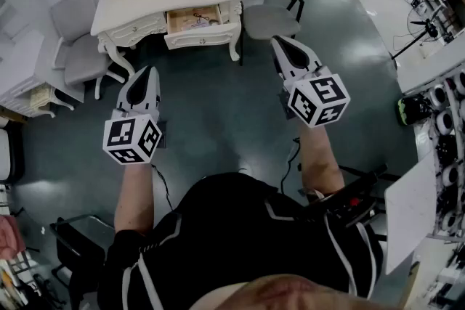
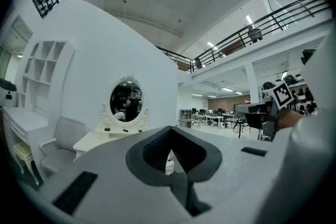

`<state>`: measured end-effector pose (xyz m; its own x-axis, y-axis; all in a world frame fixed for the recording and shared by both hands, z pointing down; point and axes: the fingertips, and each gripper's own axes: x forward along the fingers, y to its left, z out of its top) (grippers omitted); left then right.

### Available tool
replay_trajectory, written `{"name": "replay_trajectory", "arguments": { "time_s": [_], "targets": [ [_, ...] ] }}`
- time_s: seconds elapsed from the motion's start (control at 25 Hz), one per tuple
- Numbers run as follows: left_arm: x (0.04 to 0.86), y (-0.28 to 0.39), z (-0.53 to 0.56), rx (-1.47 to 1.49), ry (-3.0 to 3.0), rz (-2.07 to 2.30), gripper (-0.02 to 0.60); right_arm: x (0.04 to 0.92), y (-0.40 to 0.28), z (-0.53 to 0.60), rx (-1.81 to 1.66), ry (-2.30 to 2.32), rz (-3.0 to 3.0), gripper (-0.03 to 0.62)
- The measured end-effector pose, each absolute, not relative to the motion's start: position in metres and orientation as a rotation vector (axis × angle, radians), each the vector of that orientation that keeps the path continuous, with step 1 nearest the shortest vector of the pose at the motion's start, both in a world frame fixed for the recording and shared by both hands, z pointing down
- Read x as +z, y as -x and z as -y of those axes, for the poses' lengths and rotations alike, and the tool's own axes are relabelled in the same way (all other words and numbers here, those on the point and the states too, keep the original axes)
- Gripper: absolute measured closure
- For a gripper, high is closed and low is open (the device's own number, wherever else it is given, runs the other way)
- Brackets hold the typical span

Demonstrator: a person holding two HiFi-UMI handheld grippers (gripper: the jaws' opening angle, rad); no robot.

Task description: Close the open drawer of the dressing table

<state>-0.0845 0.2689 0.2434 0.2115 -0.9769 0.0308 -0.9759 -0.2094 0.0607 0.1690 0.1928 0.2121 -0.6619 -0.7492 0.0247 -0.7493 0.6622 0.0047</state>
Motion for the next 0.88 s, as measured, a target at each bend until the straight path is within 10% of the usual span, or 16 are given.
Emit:
{"name": "replay_trajectory", "arguments": {
  "time_s": [0.88],
  "targets": [
    [0.24, 0.105, -0.297, -0.113, -2.434, 1.83, 0.577, 0.201, -0.139, -0.226, -0.033, -1.335, 2.82, 0.589]
  ]
}}
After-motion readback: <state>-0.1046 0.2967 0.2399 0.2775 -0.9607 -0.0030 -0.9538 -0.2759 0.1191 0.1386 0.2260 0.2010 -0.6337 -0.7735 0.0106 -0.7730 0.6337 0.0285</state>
